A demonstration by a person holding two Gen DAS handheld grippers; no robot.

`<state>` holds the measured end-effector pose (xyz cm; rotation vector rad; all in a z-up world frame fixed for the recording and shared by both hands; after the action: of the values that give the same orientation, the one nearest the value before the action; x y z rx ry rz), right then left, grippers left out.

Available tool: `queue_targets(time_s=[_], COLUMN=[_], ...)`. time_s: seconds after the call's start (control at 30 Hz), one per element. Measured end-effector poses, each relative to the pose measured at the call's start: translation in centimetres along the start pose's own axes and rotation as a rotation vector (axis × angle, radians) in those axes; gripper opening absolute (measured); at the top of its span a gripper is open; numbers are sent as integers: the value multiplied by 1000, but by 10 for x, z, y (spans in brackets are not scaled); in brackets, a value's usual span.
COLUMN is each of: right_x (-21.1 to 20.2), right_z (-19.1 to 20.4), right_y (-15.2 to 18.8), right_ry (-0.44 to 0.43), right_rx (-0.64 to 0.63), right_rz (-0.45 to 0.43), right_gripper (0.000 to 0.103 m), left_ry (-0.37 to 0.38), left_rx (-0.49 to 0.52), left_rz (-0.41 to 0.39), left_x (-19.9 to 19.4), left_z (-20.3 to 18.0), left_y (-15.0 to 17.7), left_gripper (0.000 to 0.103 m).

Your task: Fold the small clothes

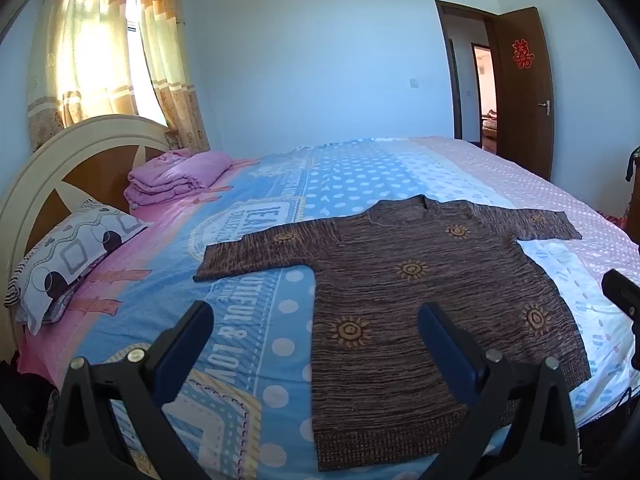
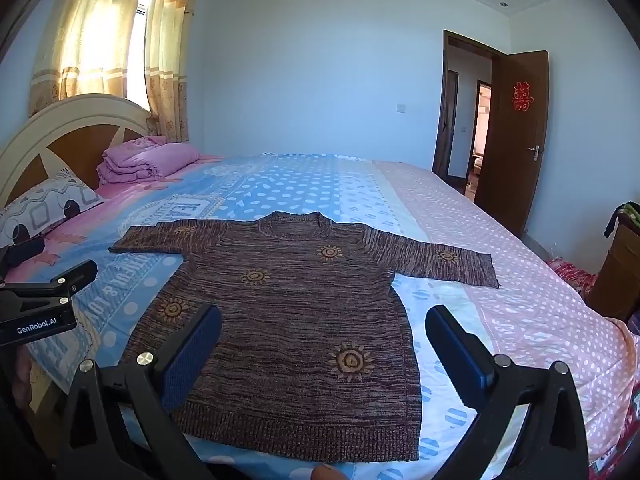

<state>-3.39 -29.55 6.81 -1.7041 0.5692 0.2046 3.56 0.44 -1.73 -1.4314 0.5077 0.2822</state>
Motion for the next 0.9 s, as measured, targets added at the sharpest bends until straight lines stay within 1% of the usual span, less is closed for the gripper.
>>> queue_targets(time_s=[0.9], right_x=[3], right_z=[0], right_y=[3], right_ry=[-7], right_rx=[10], right_rz=[16], right_gripper=[102], left_ry=[-8], left_rx=[4], left_rz=[12], left_x=[4], left_z=[6], left_y=[0], left_gripper=[103])
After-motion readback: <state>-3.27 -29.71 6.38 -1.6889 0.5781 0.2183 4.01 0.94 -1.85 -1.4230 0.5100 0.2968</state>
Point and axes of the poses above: each gripper's, at about its wrist camera, not at the fingertips, and x roughly the way its jaws point, z to its left, y to its underside, the point moved 4 cm from there along x, roughly the way its jaws point, and after that the axes turned 9 degrees about y, right-handed, at the moved point
